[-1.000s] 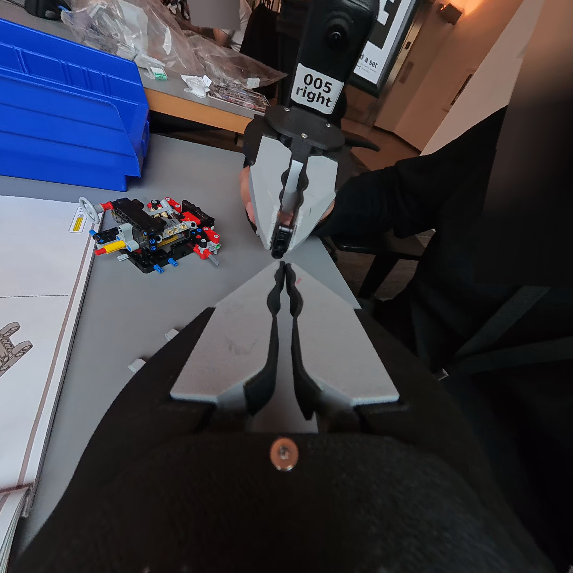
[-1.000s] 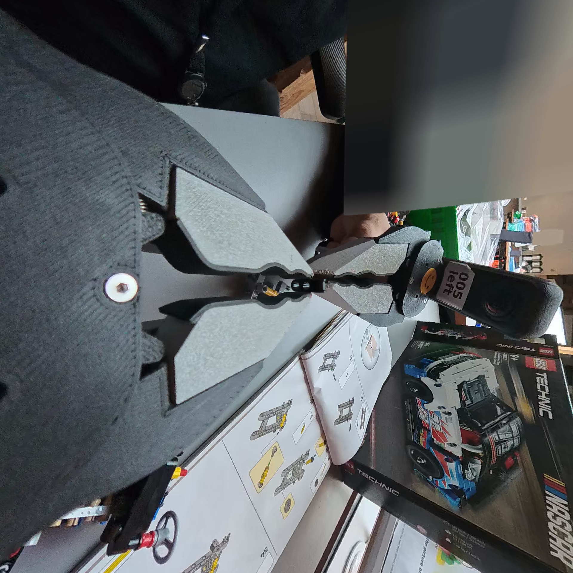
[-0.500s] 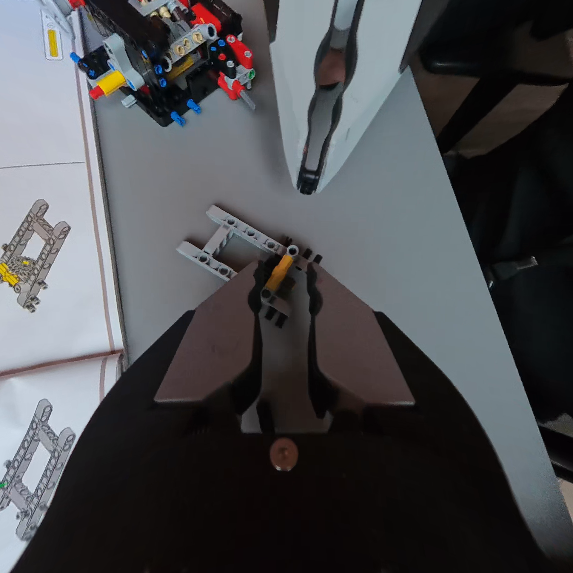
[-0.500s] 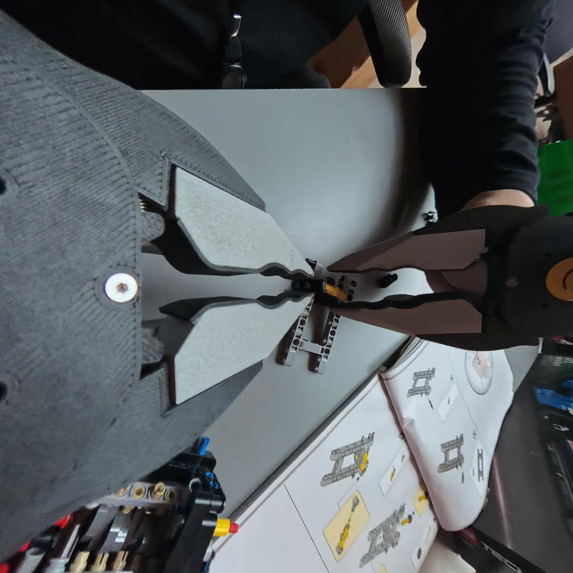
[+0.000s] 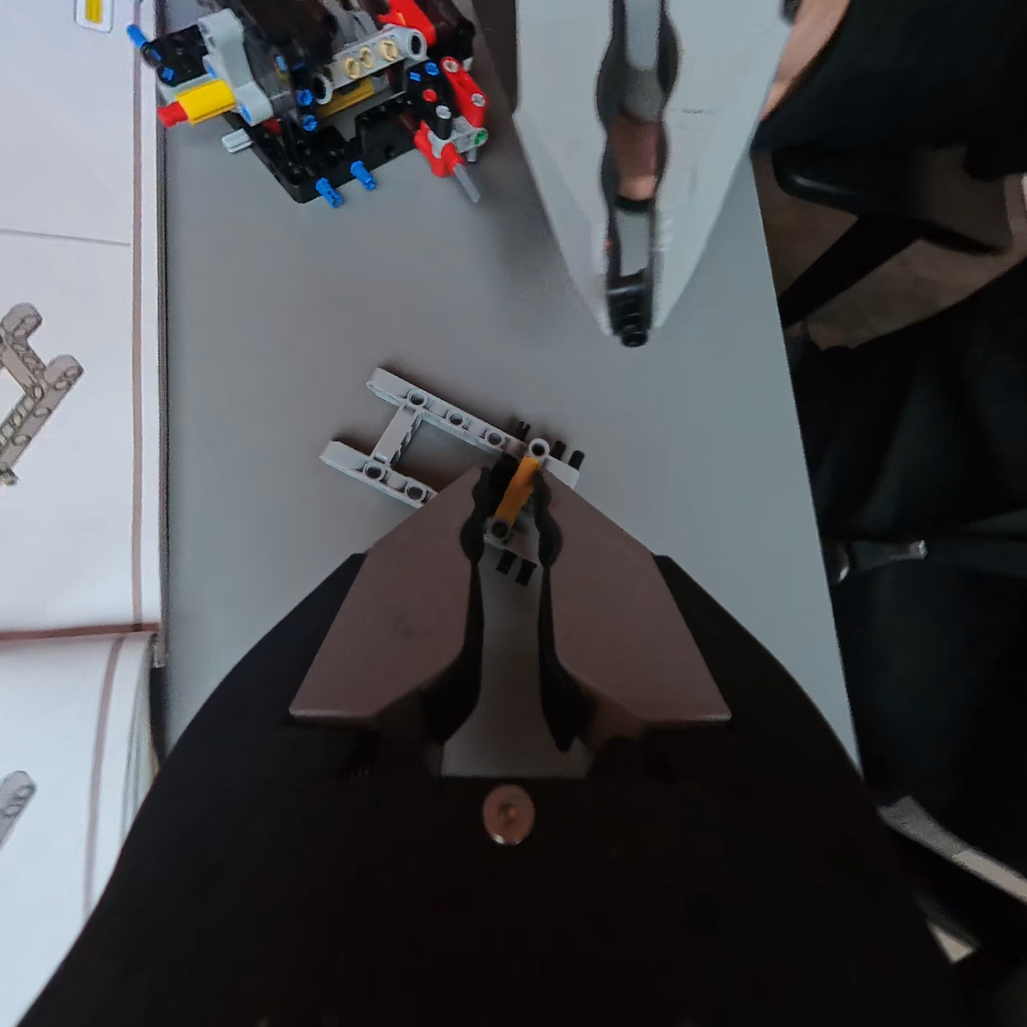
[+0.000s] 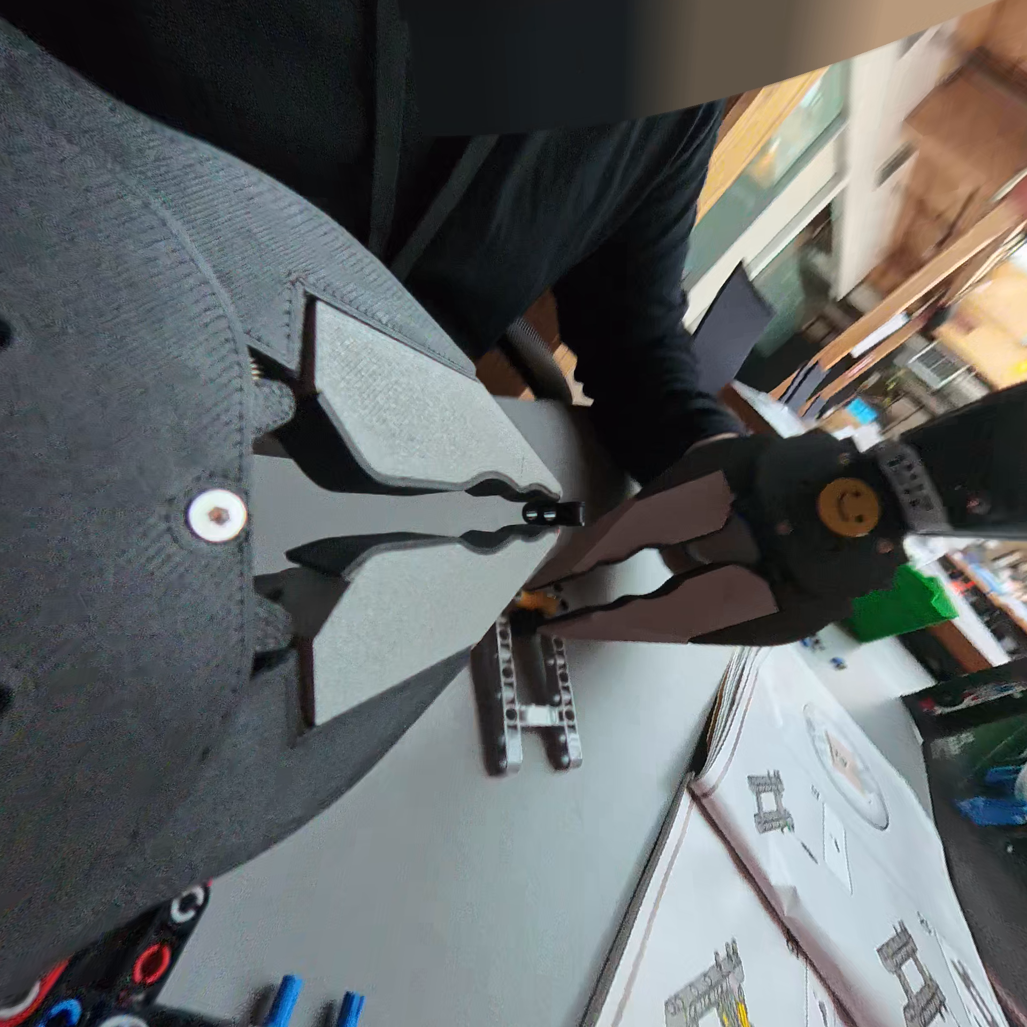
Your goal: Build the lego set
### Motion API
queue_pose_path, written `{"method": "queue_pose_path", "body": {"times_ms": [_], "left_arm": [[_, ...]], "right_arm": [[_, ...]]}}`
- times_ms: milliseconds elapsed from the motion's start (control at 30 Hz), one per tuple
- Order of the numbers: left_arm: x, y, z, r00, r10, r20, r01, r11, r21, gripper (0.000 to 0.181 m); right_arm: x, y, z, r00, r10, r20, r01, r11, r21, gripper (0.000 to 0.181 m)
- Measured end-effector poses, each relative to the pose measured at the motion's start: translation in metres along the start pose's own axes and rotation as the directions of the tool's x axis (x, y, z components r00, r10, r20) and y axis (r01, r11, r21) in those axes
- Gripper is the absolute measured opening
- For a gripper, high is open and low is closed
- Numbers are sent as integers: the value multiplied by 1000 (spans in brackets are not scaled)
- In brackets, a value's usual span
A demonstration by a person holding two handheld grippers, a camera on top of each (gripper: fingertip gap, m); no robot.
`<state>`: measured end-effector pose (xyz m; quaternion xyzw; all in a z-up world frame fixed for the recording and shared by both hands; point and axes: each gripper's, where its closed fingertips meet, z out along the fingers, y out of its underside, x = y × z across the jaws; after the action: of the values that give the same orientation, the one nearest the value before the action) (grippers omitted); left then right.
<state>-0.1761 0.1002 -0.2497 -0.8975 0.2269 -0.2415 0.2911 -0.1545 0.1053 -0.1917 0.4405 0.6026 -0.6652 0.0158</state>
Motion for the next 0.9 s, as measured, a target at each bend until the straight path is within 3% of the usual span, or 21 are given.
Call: {"method": "queue_pose_path", "body": {"times_ms": [100,200,267,367,533,667,900], "left_arm": [[-2,-6,-4,989,-146,15,145,989,17,7],[21,-34,-19,994,-87,-66,96,984,149,10],[38,-49,-23,988,-85,-130,109,974,199,22],[53,-62,-22,970,-114,-213,168,954,250,26],[58,-73,-27,951,-136,-276,228,914,336,9],[58,-76,-30,929,-170,-328,287,893,347,8],[54,-73,-27,941,-156,-299,261,898,353,4]], "right_arm": [[-15,-7,-8,989,67,134,-76,995,65,4],[-23,-13,-14,982,58,181,-81,989,126,4],[-27,-19,-16,983,18,182,-49,984,169,3],[-30,-25,-14,989,-65,134,38,980,197,3],[-32,-26,-7,977,-214,8,209,959,194,3],[-28,-29,-7,968,-246,-45,250,945,210,3],[-25,-26,-6,958,-277,-71,285,939,192,3]]}}
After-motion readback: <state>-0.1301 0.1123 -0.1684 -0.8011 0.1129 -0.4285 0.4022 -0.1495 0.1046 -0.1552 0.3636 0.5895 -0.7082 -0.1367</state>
